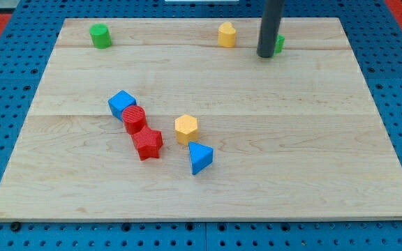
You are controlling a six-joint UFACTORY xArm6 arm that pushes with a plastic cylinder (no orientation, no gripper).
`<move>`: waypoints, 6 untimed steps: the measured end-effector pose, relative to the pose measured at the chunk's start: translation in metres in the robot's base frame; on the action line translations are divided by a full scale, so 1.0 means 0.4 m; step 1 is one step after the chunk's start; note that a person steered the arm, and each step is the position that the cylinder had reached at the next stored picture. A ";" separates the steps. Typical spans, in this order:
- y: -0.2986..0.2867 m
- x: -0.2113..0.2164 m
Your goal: Move the yellow heart slightly towards the left
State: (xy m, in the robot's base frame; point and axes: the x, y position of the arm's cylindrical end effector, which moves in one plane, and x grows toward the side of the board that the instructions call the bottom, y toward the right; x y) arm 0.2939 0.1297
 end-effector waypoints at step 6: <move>-0.126 -0.129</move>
State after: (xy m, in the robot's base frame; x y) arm 0.2422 0.0793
